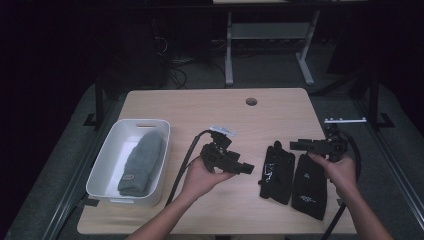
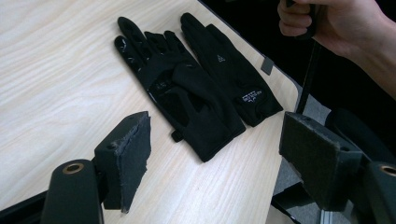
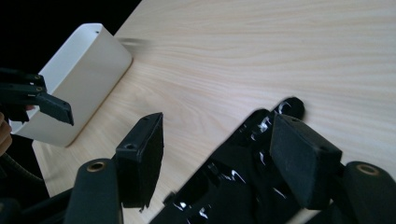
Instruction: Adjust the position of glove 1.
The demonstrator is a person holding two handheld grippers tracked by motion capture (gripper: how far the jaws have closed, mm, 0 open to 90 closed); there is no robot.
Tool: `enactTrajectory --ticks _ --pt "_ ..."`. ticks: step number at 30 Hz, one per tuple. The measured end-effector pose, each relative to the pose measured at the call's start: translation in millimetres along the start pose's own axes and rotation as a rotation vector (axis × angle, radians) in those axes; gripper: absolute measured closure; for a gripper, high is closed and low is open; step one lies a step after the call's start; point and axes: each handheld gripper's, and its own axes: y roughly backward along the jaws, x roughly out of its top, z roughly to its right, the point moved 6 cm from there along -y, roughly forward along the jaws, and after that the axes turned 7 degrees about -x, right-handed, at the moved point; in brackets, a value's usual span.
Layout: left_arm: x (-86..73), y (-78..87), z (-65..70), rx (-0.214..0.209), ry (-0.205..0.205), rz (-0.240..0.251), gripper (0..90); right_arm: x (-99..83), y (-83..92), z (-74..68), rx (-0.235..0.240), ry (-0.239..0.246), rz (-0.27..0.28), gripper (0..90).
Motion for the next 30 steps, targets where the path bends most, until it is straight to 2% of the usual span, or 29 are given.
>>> enactTrajectory --ticks 2,3,10,11,13,15,22,23,26,27,30 --pt "-0.3 -2.8 0.6 0.001 -0.004 -0.002 24.8 -2.2 1.1 1.3 -0.006 0.002 -0.004 34.6" --pt "-0.7 -7.5 1.5 0.005 -0.016 -0.006 24.8 -9.4 4.4 6.7 -0.029 0.019 -0.012 34.8" --pt "-1.8 -19.6 3.1 -0.003 -0.021 -0.011 24.8 -29.6 15.3 22.8 -0.079 0.033 -0.018 35.7" --pt "-2.3 -23.6 4.4 -0.004 -0.022 -0.008 24.7 -38.3 18.8 28.2 -0.102 0.046 -0.031 36.1" --pt "-2.9 -26.1 4.8 -0.003 -0.024 -0.012 24.7 -41.2 19.9 30.1 -0.109 0.052 -0.035 36.2" --pt "-4.3 -31.4 5.5 -0.003 -0.028 -0.017 24.4 -51.7 23.5 35.5 -0.137 0.066 -0.051 36.9" --pt "-7.1 -42.4 7.9 -0.008 -0.03 -0.024 23.8 -71.4 28.2 40.4 -0.201 0.155 -0.088 38.9" --pt "-7.1 -42.4 7.9 -0.008 -0.03 -0.024 23.8 -71.4 28.2 40.4 -0.201 0.155 -0.088 38.9" --pt "-9.6 -45.8 8.1 -0.007 -0.03 -0.028 23.7 -82.8 22.8 41.0 -0.227 0.206 -0.12 40.1" --pt "-9.6 -45.8 8.1 -0.007 -0.03 -0.028 23.5 -82.8 22.8 41.0 -0.227 0.206 -0.12 40.1" --pt "-12.5 -47.4 6.5 -0.005 -0.025 -0.033 23.2 -91.2 16.1 42.7 -0.266 0.252 -0.156 41.6"
